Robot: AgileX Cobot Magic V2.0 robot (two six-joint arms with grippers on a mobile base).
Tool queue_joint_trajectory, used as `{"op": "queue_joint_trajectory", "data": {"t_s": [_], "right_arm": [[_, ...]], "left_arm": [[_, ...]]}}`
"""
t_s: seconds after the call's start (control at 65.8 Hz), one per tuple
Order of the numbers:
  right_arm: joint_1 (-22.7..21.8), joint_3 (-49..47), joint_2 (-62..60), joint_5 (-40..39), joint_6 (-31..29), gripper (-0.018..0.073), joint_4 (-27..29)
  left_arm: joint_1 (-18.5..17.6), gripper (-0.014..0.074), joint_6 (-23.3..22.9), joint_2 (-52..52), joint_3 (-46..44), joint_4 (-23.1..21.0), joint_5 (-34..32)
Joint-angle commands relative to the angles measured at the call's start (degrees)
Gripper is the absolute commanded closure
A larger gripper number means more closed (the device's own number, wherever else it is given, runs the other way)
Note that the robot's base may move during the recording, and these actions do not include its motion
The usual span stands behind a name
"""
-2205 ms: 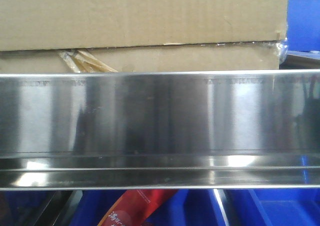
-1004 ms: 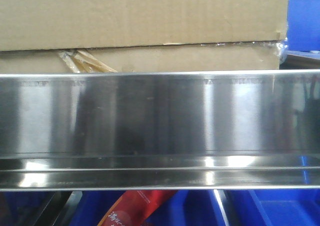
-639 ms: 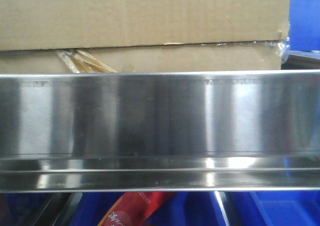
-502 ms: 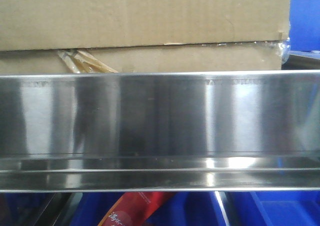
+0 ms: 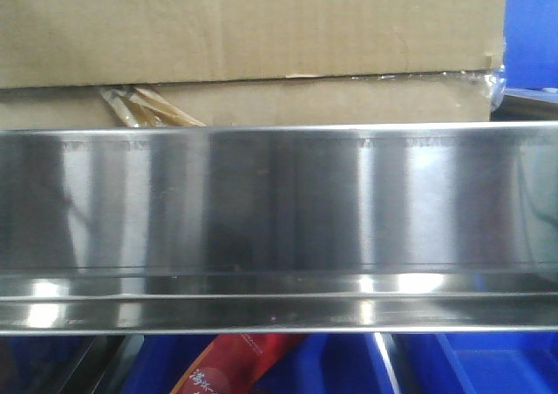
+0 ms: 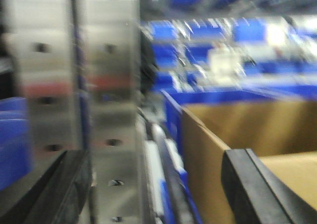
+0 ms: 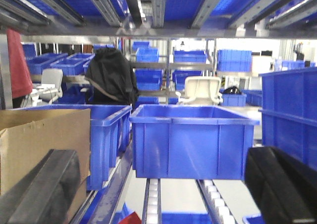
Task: Grab carton from right shelf to conveyor
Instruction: 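Close both grippers on the carton's side walls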
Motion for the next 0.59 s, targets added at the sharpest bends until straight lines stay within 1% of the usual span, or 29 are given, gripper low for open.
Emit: {"op": "queue_joint_trajectory", "data": {"t_s": [0.0, 0.061, 0.122, 0.167, 0.274, 0.335, 0.411, 0.471, 0.502, 0.578], "right_arm": [[0.1, -3.7, 2.1, 1.9, -0.5, -0.0009, 0.6], [0.3, -6.3, 4.4, 3.7, -0.5, -0.0009, 1.2], [1.2, -9.4, 6.8, 4.8, -0.6, -0.0009, 3.1], [2.1, -11.6, 9.2, 5.5, -0.6, -0.0009, 4.4], [5.8, -17.6, 15.3, 8.3, -0.8, -0.0009, 5.2], [9.0, -21.4, 19.3, 9.9, -1.8, -0.0009, 5.2], [12.6, -25.7, 24.4, 11.7, -2.6, -0.0009, 5.2], [15.6, -30.1, 29.3, 14.4, -2.6, -0.0009, 5.2], [17.1, -32.9, 32.4, 16.5, -2.6, -0.0009, 5.2], [19.1, -38.3, 38.2, 21.6, -2.6, -0.0009, 5.2]], "left_arm": [[-3.5, 0.015, 8.0, 3.0, -3.6, -5.4, 1.5], [-6.4, 0.0151, 10.9, 5.6, -5.8, -8.0, 2.5], [-9.4, 0.0151, 11.1, 8.4, -7.5, -9.0, 3.2], [-12.4, 0.0151, 11.1, 10.8, -8.9, -9.1, 4.2], [-17.3, 0.0151, 11.1, 16.4, -12.0, -9.1, 5.7], [-20.2, 0.0151, 11.1, 20.7, -14.1, -9.1, 5.9], [-22.0, 0.0151, 11.1, 25.6, -17.1, -9.0, 5.9], [-22.6, 0.0151, 11.0, 30.1, -20.8, -9.1, 6.1], [-22.6, 0.0151, 10.0, 32.4, -23.5, -9.1, 6.3], [-22.5, 0.0151, 6.7, 37.5, -29.1, -8.0, 7.8]]}}
